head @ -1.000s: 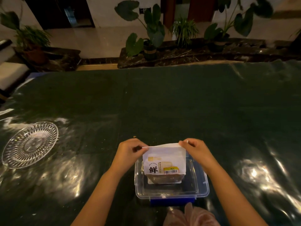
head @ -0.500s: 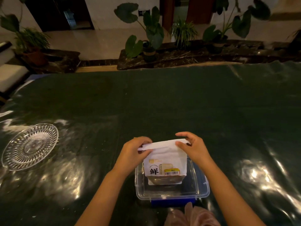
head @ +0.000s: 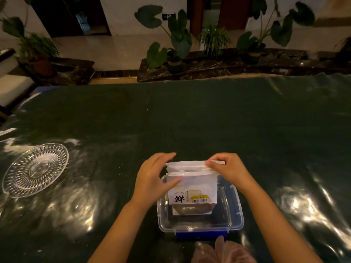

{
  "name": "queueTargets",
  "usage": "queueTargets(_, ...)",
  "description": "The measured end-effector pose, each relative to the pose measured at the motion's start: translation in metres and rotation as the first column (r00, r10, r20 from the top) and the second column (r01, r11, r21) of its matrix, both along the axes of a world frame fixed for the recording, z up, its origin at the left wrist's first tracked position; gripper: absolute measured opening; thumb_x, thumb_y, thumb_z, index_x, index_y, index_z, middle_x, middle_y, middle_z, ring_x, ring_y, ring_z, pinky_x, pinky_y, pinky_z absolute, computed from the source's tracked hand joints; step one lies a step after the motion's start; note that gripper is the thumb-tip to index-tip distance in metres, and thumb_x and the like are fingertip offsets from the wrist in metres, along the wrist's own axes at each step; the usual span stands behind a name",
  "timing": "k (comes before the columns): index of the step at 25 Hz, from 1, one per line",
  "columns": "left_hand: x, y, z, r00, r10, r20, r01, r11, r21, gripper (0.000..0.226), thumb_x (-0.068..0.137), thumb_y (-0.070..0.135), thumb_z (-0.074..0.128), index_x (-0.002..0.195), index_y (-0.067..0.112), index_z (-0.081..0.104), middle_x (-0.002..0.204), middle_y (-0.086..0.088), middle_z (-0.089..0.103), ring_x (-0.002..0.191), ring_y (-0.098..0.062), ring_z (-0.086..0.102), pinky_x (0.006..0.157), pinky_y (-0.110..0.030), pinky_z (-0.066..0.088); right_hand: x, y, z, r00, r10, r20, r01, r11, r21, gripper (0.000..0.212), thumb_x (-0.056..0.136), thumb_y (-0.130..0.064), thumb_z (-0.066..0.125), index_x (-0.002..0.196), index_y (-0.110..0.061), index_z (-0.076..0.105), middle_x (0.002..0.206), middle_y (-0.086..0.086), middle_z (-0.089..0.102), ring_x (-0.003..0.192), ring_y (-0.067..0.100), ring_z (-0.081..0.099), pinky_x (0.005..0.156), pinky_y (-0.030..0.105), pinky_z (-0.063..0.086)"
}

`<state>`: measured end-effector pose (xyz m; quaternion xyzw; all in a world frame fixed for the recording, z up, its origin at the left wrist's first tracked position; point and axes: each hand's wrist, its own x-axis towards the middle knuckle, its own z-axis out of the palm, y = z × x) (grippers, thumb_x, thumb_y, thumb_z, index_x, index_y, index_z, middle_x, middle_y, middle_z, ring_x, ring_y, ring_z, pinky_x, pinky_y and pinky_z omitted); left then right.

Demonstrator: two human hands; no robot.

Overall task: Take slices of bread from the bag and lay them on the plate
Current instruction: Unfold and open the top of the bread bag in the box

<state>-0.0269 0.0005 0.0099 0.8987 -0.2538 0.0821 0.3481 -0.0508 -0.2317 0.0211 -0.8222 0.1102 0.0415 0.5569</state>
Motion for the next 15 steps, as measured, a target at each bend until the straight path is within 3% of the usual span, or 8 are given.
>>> queueTargets(2, -0.011, -0.002, -0.008, 0.963, -0.102, 0.251, 0.045, 0.973, 0.226, 0.053, 0.073, 0.045, 0.068, 0.121, 0.028, 0.052, 0.124, 0.002, 0.059, 0.118, -0.015, 0.044, 0.100, -0.033, 0.030, 0.001, -0.002, 0.004, 0.999, 0.038, -0.002, -0.038, 0.999, -0.033, 0.013, 0.079, -0.019, 0.068, 0.068, -0.026, 0.068, 0.077, -0.007, 0.067, 0.077, 0.009, 0.063, 0.060, 0.015, 0.047)
queueTargets(4, -0.014, -0.007, -0.011, 0.933, -0.135, 0.333, 0.035, 0.957, 0.290, 0.036, 0.071, 0.036, 0.072, 0.105, 0.029, 0.062, 0.123, -0.001, 0.061, 0.118, -0.020, 0.040, 0.096, -0.042, 0.032, 0.004, -0.003, 0.009, 0.995, 0.102, -0.015, -0.103, 0.991, -0.083, 0.012, 0.078, -0.019, 0.068, 0.068, -0.026, 0.068, 0.076, -0.006, 0.067, 0.078, 0.010, 0.063, 0.063, 0.018, 0.048)
queueTargets(6, -0.012, -0.010, -0.009, 0.935, -0.112, 0.337, 0.010, 0.957, 0.290, 0.021, 0.068, 0.027, 0.077, 0.086, 0.028, 0.067, 0.118, -0.002, 0.063, 0.117, -0.021, 0.040, 0.093, -0.045, 0.036, 0.008, -0.003, 0.015, 0.986, 0.163, -0.035, -0.166, 0.977, -0.137, 0.012, 0.078, -0.020, 0.068, 0.068, -0.027, 0.068, 0.077, -0.007, 0.067, 0.078, 0.009, 0.063, 0.063, 0.017, 0.048)
queueTargets(10, -0.010, -0.013, -0.011, 0.955, -0.046, 0.292, -0.042, 0.957, 0.289, 0.039, 0.066, 0.023, 0.078, 0.099, 0.025, 0.057, 0.116, -0.004, 0.063, 0.116, -0.021, 0.040, 0.093, -0.047, 0.039, 0.014, -0.005, 0.021, 0.965, 0.250, -0.075, -0.260, 0.949, -0.179, 0.010, 0.079, -0.021, 0.068, 0.070, -0.027, 0.069, 0.078, -0.008, 0.068, 0.078, 0.008, 0.064, 0.065, 0.018, 0.050)
queueTargets(15, -0.005, -0.020, -0.010, 0.938, -0.084, 0.337, -0.004, 0.967, 0.254, 0.021, 0.066, 0.020, 0.080, 0.083, 0.021, 0.067, 0.111, -0.008, 0.067, 0.114, -0.023, 0.042, 0.089, -0.044, 0.044, 0.016, -0.005, 0.024, 0.953, 0.294, -0.079, -0.304, 0.933, -0.192, 0.011, 0.078, -0.020, 0.067, 0.069, -0.027, 0.068, 0.078, -0.007, 0.067, 0.078, 0.009, 0.065, 0.066, 0.019, 0.050)
